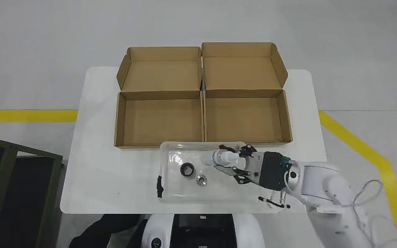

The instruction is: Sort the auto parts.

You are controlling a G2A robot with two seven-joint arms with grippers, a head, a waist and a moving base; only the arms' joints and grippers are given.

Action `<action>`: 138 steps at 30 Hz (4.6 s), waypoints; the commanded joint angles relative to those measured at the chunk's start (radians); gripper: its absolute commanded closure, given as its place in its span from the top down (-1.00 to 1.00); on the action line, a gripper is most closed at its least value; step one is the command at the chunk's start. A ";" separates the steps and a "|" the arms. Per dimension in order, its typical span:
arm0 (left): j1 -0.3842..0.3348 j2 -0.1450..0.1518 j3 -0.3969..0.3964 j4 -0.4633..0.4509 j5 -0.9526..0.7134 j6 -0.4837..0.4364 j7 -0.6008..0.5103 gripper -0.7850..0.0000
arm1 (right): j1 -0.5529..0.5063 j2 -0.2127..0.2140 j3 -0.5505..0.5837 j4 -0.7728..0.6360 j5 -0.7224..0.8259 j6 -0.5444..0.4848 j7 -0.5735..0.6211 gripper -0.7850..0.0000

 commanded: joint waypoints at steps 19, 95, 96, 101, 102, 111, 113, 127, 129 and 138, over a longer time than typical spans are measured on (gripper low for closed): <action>0.000 0.000 0.000 0.000 0.000 0.000 0.000 1.00 | 0.029 0.017 0.144 -0.066 0.265 0.004 -0.045 -1.00; 0.000 0.000 0.000 0.000 0.000 0.000 0.000 1.00 | 0.459 -0.066 -0.330 0.532 -0.127 0.451 0.195 -1.00; 0.000 0.000 0.000 0.000 0.000 0.000 0.000 1.00 | 0.463 -0.068 -0.335 0.542 -0.128 0.453 0.199 -1.00; 0.000 0.000 0.000 0.000 0.000 0.000 0.000 1.00 | 0.483 -0.075 -0.352 0.585 -0.128 0.455 0.212 -1.00; 0.000 0.000 0.000 0.000 0.000 0.000 0.000 1.00 | 0.486 -0.076 -0.354 0.591 -0.127 0.455 0.214 -1.00; 0.000 0.000 0.000 0.000 0.000 0.000 0.000 1.00 | 0.503 -0.083 -0.366 0.622 -0.129 0.441 0.231 -0.22; 0.000 0.000 0.000 0.000 0.000 0.000 0.000 1.00 | 0.503 -0.083 -0.365 0.624 -0.130 0.440 0.234 -0.14; 0.000 0.000 0.000 0.000 0.000 0.000 0.000 1.00 | 0.443 -0.065 -0.289 0.530 -0.144 0.401 0.244 1.00; 0.000 0.000 0.000 0.000 0.000 0.000 0.000 1.00 | 0.423 -0.058 -0.259 0.491 -0.141 0.390 0.246 1.00; 0.000 0.000 0.000 0.000 0.000 0.000 0.000 1.00 | 0.322 -0.024 -0.159 0.258 -0.156 0.260 0.342 1.00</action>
